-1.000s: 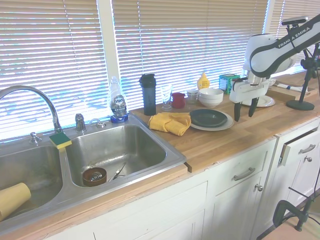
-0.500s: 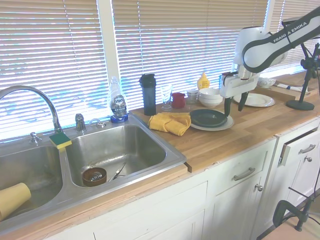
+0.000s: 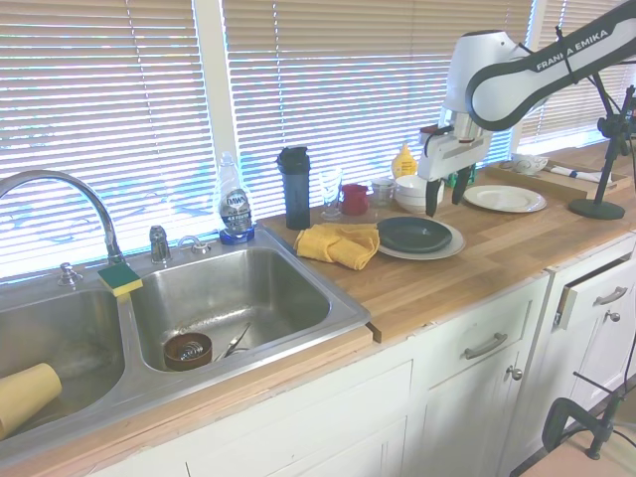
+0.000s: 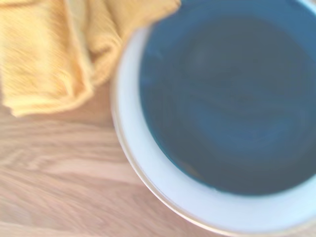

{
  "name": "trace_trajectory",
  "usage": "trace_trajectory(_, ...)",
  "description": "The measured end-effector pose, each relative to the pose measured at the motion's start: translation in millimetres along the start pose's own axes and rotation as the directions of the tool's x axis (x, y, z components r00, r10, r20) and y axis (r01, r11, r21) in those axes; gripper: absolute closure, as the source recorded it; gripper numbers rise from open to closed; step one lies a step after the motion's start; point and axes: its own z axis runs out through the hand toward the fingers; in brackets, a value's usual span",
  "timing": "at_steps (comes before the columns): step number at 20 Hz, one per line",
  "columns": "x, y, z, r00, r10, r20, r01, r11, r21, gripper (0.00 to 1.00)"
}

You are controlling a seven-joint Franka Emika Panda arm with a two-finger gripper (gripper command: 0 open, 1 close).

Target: Wipe the blue plate in counterclockwise motion

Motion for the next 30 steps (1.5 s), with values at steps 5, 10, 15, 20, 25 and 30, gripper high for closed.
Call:
trace_trajectory(5,-3.6,-31.4,-21.0,0.998,-0.053,-0.032,0.053,0.999,0.001,0.0)
trace_trajectory(10,-11.2,-66.0,-37.4,0.992,-0.113,-0.063,0.113,0.994,-0.007,0.0)
trace_trajectory(15,-19.4,-103.5,-39.0,0.984,-0.167,-0.066,0.165,0.986,-0.031,0.0)
trace_trajectory(20,-33.6,-140.7,-33.7,0.973,-0.226,-0.054,0.224,0.973,-0.047,0.0)
trace_trajectory(25,-58.5,-165.9,-28.6,0.961,-0.276,-0.026,0.274,0.96,-0.065,0.0)
trace_trajectory(30,-66.1,-188.0,-5.1,0.954,-0.298,-0.003,0.297,0.95,-0.092,0.0)
